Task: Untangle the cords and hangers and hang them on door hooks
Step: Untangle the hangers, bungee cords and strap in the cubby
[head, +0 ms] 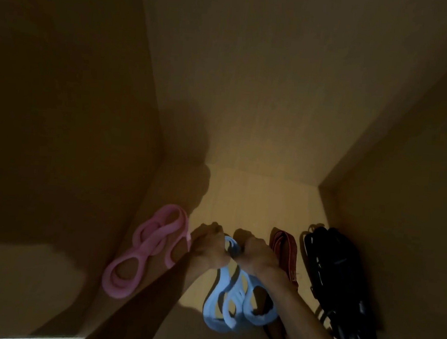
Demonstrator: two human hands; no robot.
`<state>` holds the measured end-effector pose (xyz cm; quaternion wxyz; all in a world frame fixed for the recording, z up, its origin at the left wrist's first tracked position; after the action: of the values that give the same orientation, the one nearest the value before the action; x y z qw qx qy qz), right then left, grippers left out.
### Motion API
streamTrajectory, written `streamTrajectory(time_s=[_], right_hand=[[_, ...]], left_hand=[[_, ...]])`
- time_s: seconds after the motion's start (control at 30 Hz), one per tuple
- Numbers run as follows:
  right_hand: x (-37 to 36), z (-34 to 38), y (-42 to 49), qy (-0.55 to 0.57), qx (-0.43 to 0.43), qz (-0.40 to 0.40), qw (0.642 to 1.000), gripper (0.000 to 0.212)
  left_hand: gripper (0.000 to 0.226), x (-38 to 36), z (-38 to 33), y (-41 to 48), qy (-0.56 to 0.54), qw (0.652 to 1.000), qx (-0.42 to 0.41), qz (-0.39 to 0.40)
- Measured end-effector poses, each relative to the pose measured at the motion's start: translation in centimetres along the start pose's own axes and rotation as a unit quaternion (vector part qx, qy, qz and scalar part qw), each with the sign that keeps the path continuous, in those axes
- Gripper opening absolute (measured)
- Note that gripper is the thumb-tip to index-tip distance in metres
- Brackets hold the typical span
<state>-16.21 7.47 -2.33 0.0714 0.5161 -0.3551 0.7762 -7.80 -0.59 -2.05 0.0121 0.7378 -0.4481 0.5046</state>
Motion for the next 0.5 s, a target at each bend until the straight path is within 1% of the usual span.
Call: streamTrajectory(time_s=[0.03, 0.1, 0.17, 0.23, 0.3, 0.33, 0.37, 0.43, 0.47, 0.5], right_hand=[[-0.2, -0.2, 0.1, -0.009, 0.003, -0.008, 1.000, 0.022], [-0.5, -0.3, 0.2, -0.013, 0.013, -0.003, 1.000, 0.020], [-0.6, -0.2, 0.4, 0.024, 0.020, 0.040, 0.999, 0.012], [-0.4, 0.2, 0.5, 0.109, 0.002, 0.074, 0.991, 0.015], [-0.1, 1.0, 0.4, 0.200, -0.026, 0.092, 0.975, 0.002], [-0.1, 1.4, 0.4, 0.251, -0.036, 0.093, 0.963, 0.011], [-0.2, 1.5, 0.6, 0.302, -0.047, 0.085, 0.948, 0.018], [-0.3, 1.6, 0.9, 0.365, -0.068, 0.049, 0.927, 0.019], [-0.1, 1.4, 0.9, 0.344, -0.073, 0.016, 0.936, 0.016], [0.1, 0.9, 1.0, 0.277, -0.069, -0.024, 0.958, 0.015]], left_hand=[[0.042, 0.0, -0.1, 0.1, 0.016, 1.000, -0.007, -0.012], [0.037, 0.0, -0.3, 0.2, 0.041, 0.999, -0.019, -0.027], [0.032, 0.4, 0.0, 0.5, 0.060, 0.997, -0.034, -0.045], [0.026, 1.3, 0.5, 0.9, 0.067, 0.993, -0.059, -0.077], [0.022, 2.2, 1.1, 1.5, 0.036, 0.992, -0.081, -0.093], [0.021, 2.6, 1.3, 1.7, 0.009, 0.992, -0.081, -0.092], [0.021, 2.9, 1.5, 1.9, -0.017, 0.993, -0.071, -0.088], [0.029, 3.1, 1.7, 1.9, -0.052, 0.995, -0.039, -0.077], [0.037, 3.0, 1.7, 1.8, -0.055, 0.996, -0.019, -0.067], [0.046, 2.8, 1.7, 1.8, -0.049, 0.997, 0.001, -0.056]])
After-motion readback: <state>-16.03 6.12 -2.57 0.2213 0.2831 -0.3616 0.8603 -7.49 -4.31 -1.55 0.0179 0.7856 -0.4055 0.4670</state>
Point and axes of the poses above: each hand's wrist, its own y-axis towards the middle knuckle, its own x-axis out of the back of the hand, z = x × y, the point moved 3 cm from there along y, towards the middle knuckle, and after that the axes turned 14 degrees about -y, right-handed, at the moved point
